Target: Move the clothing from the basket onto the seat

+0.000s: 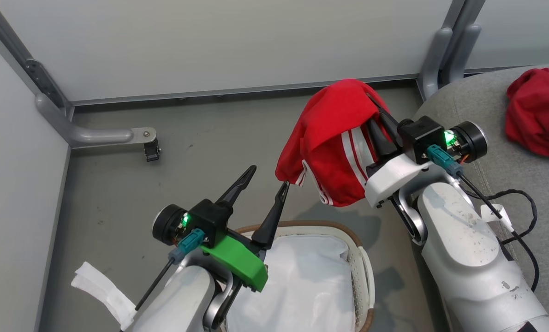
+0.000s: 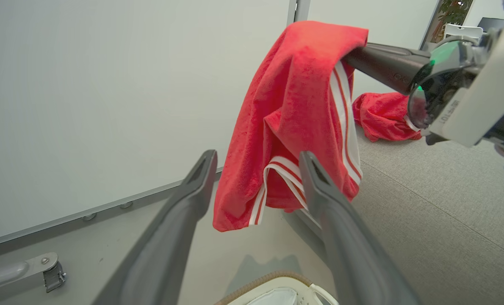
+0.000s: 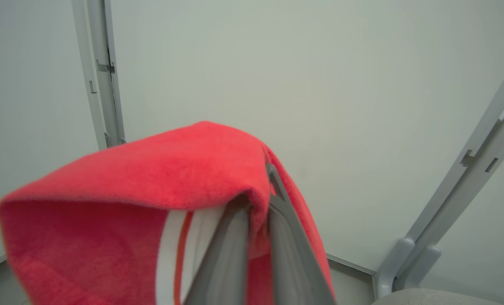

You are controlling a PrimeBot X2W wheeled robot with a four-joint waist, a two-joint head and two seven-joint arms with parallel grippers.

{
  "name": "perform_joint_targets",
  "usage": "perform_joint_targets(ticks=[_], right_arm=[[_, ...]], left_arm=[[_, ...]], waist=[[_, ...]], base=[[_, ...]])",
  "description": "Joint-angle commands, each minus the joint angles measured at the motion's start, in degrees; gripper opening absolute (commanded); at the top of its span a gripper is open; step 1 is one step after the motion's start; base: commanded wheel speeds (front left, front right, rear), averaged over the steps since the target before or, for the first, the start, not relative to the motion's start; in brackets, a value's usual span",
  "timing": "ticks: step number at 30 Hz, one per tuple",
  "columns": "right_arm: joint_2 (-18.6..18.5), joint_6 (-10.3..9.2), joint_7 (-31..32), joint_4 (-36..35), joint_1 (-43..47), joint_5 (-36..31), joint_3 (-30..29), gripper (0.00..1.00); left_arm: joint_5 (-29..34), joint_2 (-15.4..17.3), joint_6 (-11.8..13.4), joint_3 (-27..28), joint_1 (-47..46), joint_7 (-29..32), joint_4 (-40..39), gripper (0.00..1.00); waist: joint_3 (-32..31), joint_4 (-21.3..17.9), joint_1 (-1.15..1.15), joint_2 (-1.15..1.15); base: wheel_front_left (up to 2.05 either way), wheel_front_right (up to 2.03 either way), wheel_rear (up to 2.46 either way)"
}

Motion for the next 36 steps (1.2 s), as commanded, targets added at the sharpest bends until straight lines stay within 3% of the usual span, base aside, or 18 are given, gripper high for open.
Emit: perform_joint_targets(ticks=[1, 8, 17, 24, 30, 36], right_arm=[[-0.2, -0.08, -0.13, -0.22, 0.89, -0.47, -0.52, 0.0], [-0.19, -0.08, -0.13, -1.07, 2.31, -1.91, -3.29, 0.0], [-0.2, -0.08, -0.13, -3.59, 2.2, -3.88, -7.04, 0.0], [-0.12, -0.09, -0.13, -5.51, 3.86, -3.95, -11.44, 0.0], [-0.1, -0.08, -0.13, -6.03, 4.69, -3.32, -12.45, 0.0], [-0.12, -0.08, -0.13, -5.87, 4.72, -2.94, -13.6, 0.0]], left_arm=[[0.68, -0.45, -0.25, 0.7, 1.16, -0.02, -0.16, 1.0], [3.87, -1.94, -1.11, 2.5, 2.26, -0.02, -0.96, 1.0], [7.81, -2.08, -1.51, 3.97, -0.22, 0.0, -1.54, 1.0], [9.53, -1.35, -1.64, 3.45, -2.57, 0.0, -0.34, 1.0], [9.18, -0.91, -1.69, 1.86, -3.66, 0.0, 0.89, 1.0], [8.75, -0.69, -1.7, 0.49, -4.35, 0.0, 1.15, 1.0]], waist=[[0.07, -0.37, 0.0, 0.0], [1.67, -3.99, 0.0, 0.0], [6.9, -16.68, 0.0, 0.0], [10.14, -24.35, 0.0, 0.0], [11.69, -27.61, 0.0, 0.0], [12.73, -27.37, 0.0, 0.0]], base=[[0.0, 0.0, 0.0], [0.0, 0.0, 0.0], [0.0, 0.0, 0.0], [0.0, 0.0, 0.0], [0.0, 0.0, 0.0], [0.0, 0.0, 0.0]])
